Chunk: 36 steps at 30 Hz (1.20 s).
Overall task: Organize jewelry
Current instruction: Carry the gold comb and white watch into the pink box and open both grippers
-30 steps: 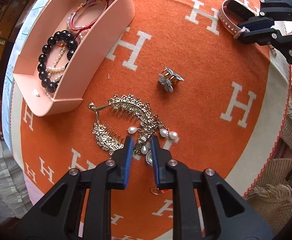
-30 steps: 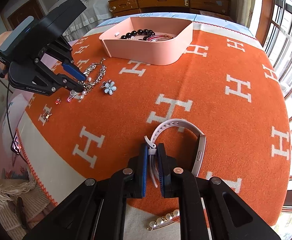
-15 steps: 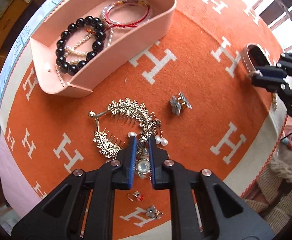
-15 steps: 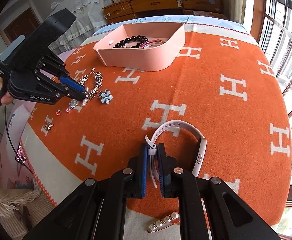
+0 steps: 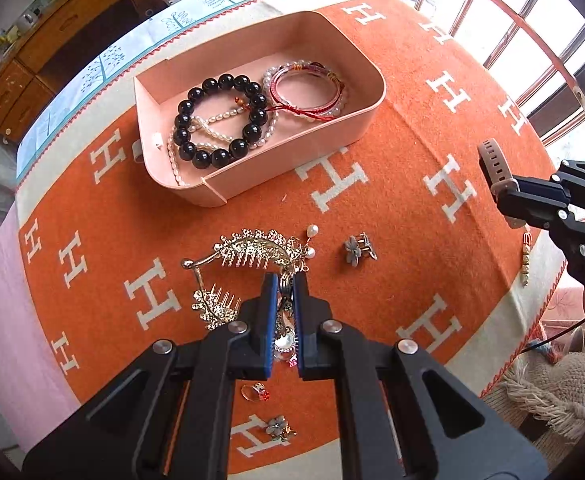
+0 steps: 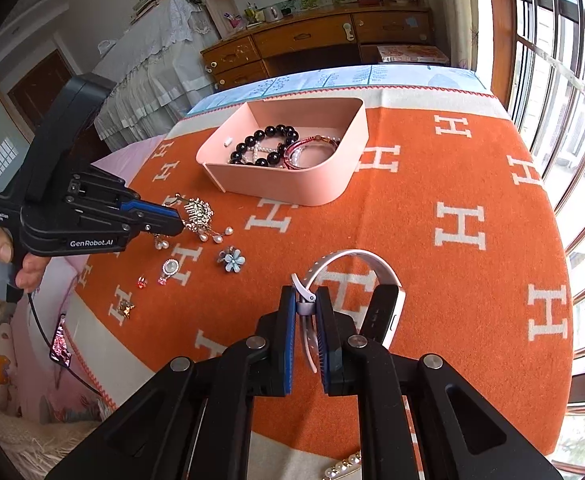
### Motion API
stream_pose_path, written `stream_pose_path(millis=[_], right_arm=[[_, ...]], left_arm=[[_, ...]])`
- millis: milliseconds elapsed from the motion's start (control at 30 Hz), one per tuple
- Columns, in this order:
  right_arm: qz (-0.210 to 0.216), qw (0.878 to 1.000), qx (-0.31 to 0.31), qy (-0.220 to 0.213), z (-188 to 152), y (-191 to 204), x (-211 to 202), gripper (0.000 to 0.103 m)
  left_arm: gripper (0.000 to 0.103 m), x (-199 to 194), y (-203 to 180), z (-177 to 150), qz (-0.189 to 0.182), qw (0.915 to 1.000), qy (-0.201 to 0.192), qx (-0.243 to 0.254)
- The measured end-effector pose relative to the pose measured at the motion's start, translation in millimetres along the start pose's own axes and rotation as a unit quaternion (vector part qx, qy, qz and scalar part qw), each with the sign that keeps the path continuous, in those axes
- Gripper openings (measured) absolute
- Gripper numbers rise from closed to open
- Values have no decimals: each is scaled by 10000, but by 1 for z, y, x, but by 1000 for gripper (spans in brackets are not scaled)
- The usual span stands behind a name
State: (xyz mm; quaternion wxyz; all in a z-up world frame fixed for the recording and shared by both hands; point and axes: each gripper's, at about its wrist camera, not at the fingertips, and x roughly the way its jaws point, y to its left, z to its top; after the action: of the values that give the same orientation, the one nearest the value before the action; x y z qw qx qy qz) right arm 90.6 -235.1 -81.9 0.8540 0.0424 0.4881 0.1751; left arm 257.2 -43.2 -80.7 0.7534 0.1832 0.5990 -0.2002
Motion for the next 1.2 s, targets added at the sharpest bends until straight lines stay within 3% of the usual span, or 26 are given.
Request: stream_pose_path(millis=[33, 200, 433, 567, 833, 1033, 1200], right_arm=[[36, 10000, 2, -9, 3, 2, -1, 10], [84, 9999, -19, -136, 17, 11, -10, 10], [282, 9976, 30, -625, 70, 27, -34, 10], [439, 9952, 218, -841, 109, 31, -35, 10], [536, 9922, 785, -807, 167, 22, 7, 10], [373, 9937, 944, -482, 188, 10, 52, 10], [159, 9949, 964, -232, 192, 3, 91, 10]], left_arm=[[5, 1, -18, -14, 25, 10000, -70, -54], [5, -27, -12, -11, 25, 9984, -493, -277], [5, -80, -2, 24, 268, 9894, -1349, -473], [5, -83, 4, 50, 534, 9828, -1672, -580], [5, -20, 25, 80, 388, 9795, -1670, -1062], [8, 14, 13, 76, 630, 9835, -1539, -710], [8, 14, 13, 64, 628, 9825, -1558, -809]])
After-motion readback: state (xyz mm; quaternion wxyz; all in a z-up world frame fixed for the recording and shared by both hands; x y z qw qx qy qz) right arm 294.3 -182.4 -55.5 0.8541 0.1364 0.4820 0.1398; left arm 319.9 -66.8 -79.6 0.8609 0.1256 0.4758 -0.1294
